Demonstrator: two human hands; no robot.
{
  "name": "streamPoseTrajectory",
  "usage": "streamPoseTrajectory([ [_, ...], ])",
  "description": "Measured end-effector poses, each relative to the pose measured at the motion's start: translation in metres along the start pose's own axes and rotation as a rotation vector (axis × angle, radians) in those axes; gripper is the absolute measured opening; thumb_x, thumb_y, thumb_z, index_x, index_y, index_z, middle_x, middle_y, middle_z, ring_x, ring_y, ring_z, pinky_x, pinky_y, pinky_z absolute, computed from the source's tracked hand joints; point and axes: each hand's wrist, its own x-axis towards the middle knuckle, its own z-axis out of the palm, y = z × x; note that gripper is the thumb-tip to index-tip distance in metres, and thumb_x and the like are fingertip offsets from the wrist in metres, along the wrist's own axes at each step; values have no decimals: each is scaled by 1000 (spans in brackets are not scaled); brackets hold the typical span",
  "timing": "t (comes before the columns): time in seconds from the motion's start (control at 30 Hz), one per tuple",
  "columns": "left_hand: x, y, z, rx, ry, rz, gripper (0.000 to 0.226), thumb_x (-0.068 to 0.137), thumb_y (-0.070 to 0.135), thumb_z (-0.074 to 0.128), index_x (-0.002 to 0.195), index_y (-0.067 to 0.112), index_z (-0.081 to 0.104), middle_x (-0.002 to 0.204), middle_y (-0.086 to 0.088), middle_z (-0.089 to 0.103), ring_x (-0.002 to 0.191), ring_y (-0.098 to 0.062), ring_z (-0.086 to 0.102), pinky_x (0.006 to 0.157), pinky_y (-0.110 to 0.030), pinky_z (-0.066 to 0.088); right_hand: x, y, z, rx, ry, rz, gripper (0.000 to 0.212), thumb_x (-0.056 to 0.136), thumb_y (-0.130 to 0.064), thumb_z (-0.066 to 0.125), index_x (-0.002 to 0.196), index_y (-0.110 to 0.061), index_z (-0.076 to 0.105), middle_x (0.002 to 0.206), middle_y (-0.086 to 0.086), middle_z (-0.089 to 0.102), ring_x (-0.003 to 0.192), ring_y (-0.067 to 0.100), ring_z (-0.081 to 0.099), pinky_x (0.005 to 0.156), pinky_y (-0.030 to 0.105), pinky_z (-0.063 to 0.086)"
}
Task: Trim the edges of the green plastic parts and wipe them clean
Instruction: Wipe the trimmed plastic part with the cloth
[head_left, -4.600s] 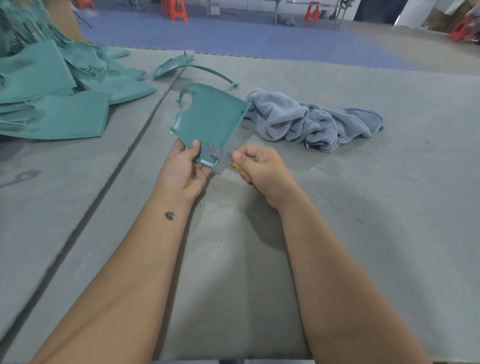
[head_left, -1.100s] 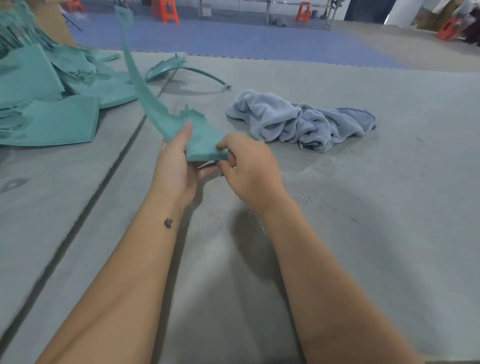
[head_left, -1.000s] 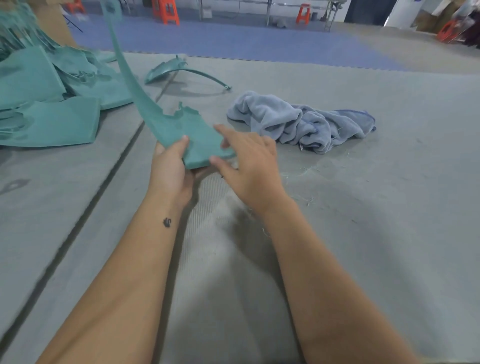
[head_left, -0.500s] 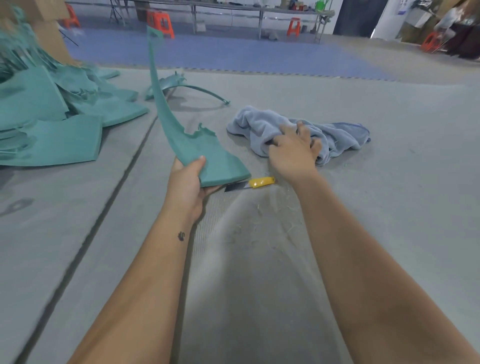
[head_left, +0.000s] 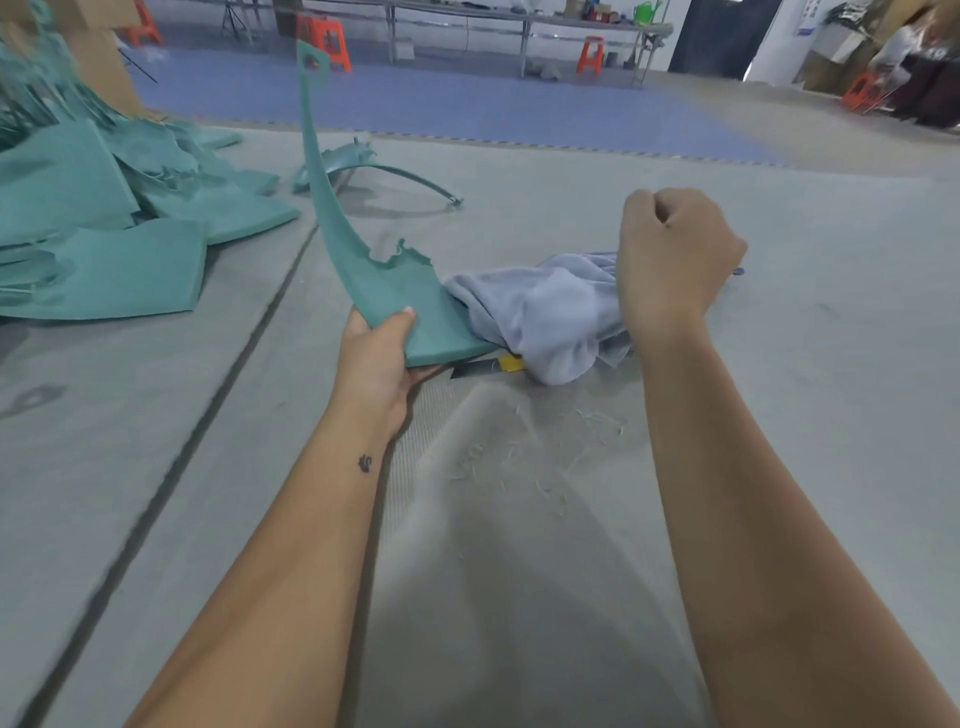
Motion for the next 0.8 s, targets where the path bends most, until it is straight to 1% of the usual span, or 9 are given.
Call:
streamPoseTrajectory([
  [0.1,1,-1,-1,8,-4,2,23,96,5,50,105,24,59,96,-1,70,74,-16,73,58,-36,58,-5,-6,3,60,-49,-83,41,85,-20,45,53,-20,19,54,0,19,53,18,17,61,33,21],
  [0.17,1,-1,-3,14,-22,7,24,96,5,51,105,25,59,95,1,71,76,-16,73,58,-35,57,-12,-9,9,196,-225,-96,37,89,-20,49,56,-17,34,58,-3,34,58,15,32,60,32,28],
  [0.27,0,-1,-4,23,-52,17,25,95,4,51,107,25,59,98,0,72,81,-20,73,61,-37,58,-28,-12,20,265,-518,-74,15,93,-20,53,81,-15,60,78,-7,60,78,13,57,74,26,43],
  [0.43,-2,0,0,27,-57,69,20,97,13,51,106,29,58,92,9,73,81,-15,72,61,-36,57,-53,-3,43,117,-708,-84,14,93,-26,53,98,-15,59,77,-5,60,73,14,57,66,31,45],
  [0.5,-2,1,0,7,-54,78,19,98,16,50,107,30,59,92,11,74,82,-13,72,61,-35,57,-53,3,48,2,-726,-109,11,92,-28,52,90,-18,56,77,-4,59,75,19,57,65,34,44],
  [0.6,-2,3,-1,-38,-48,64,18,99,17,49,110,28,58,92,9,74,81,-13,72,60,-34,58,-50,8,47,-46,-705,-105,31,90,-22,51,60,-18,44,57,3,55,55,21,50,55,32,39],
  [0.67,-2,5,-1,-66,-39,39,18,99,16,48,111,27,57,96,5,73,82,-15,72,62,-35,58,-46,7,44,10,-618,-8,28,85,-20,53,59,-17,43,50,0,55,47,12,47,50,22,38],
  [0.73,-2,6,-1,-86,-52,24,19,100,15,47,111,26,57,103,2,71,90,-18,71,66,-38,59,-40,4,38,51,-361,54,17,85,-23,54,68,-20,54,59,-7,58,53,5,51,48,10,33],
  [0.8,-2,5,-1,-83,-89,18,20,100,15,46,112,26,57,107,1,71,96,-20,69,69,-41,59,-37,0,32,147,-61,45,12,88,-27,56,83,-20,64,88,-8,54,80,10,56,62,11,35],
])
